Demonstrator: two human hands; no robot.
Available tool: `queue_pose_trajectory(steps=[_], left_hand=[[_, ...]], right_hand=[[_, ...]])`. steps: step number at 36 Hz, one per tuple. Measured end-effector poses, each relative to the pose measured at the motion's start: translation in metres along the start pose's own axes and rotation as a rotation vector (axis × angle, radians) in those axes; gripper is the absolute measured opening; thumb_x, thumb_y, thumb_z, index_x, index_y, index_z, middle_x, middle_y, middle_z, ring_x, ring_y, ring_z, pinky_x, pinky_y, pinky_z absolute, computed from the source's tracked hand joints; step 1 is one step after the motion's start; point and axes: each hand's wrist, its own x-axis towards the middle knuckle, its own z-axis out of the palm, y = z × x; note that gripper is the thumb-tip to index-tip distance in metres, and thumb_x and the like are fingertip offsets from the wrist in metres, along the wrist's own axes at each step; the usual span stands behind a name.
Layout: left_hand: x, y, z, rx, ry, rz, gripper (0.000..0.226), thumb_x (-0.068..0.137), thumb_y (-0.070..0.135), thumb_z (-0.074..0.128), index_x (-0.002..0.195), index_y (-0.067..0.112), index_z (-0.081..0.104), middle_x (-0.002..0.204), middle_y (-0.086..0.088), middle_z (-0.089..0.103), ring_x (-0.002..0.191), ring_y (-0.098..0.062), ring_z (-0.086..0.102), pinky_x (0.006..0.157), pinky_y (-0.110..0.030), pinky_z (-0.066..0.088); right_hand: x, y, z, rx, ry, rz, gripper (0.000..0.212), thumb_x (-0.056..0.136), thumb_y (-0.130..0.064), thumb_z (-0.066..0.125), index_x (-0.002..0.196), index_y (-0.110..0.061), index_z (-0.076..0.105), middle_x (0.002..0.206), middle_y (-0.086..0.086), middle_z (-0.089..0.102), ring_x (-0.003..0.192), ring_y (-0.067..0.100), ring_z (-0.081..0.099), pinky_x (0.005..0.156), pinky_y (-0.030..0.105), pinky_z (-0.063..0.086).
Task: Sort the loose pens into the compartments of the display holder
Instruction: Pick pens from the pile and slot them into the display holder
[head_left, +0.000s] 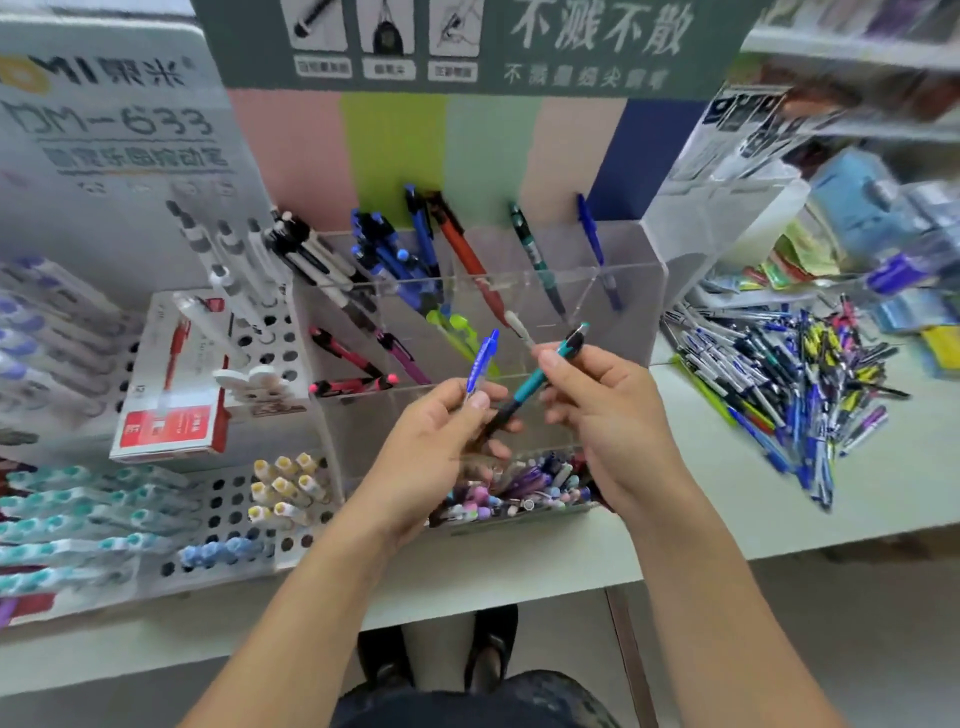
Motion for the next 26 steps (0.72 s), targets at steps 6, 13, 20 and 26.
queue_pose_trajectory(steps=[6,13,20,26], left_hand=[[0.01,0.01,0.014,0.019,0.029,0.014,0.026,0.109,0.029,0.041,0.108,0.022,0.066,0.075,0.002,0.061,0.048,-0.01,0.038,0.041,-0.019,0.03],[0.02,0.027,0.033,-0.326,-0.04,-0.056,0.032,0.104,0.024,0.034,0.101,0.013,0.065,0.064,0.002,0.035,0.044,-0.007,0.018,0.039,-0.02,0.011],[0.017,0.023,0.039,-0.205,0.05,0.039,0.031,0.106,0.015,0.035,0.108,0.012,0.065,0.067,-0.001,0.049,0.05,-0.012,0.037,0.043,-0.022,0.029],[0.011,0.018,0.043,-0.17,0.111,0.085,0.028,0.108,0.012,0.037,0.114,0.013,0.064,0.074,-0.001,0.059,0.06,-0.015,0.05,0.053,-0.024,0.039]], right_hand=[[0.019,-0.035,-0.039,0.052,0.31,-0.379,0.01,0.096,-0.004,0.067,0.104,-0.008,0.072,0.077,-0.004,0.072,0.071,0.011,0.067,0.073,0.022,0.057],[0.066,-0.064,-0.028,-0.543,0.284,-0.814,0.016,0.091,-0.018,0.071,0.105,-0.011,0.075,0.09,-0.001,0.073,0.079,0.012,0.067,0.077,0.026,0.054],[0.118,-0.058,-0.008,-1.063,0.033,-0.636,0.024,0.082,-0.028,0.076,0.1,-0.012,0.076,0.095,0.016,0.073,0.087,0.041,0.067,0.076,0.046,0.057],[0.095,-0.064,-0.017,-0.845,0.054,-0.694,0.024,0.081,-0.029,0.083,0.096,-0.012,0.078,0.089,-0.001,0.075,0.078,0.014,0.066,0.077,0.032,0.055]])
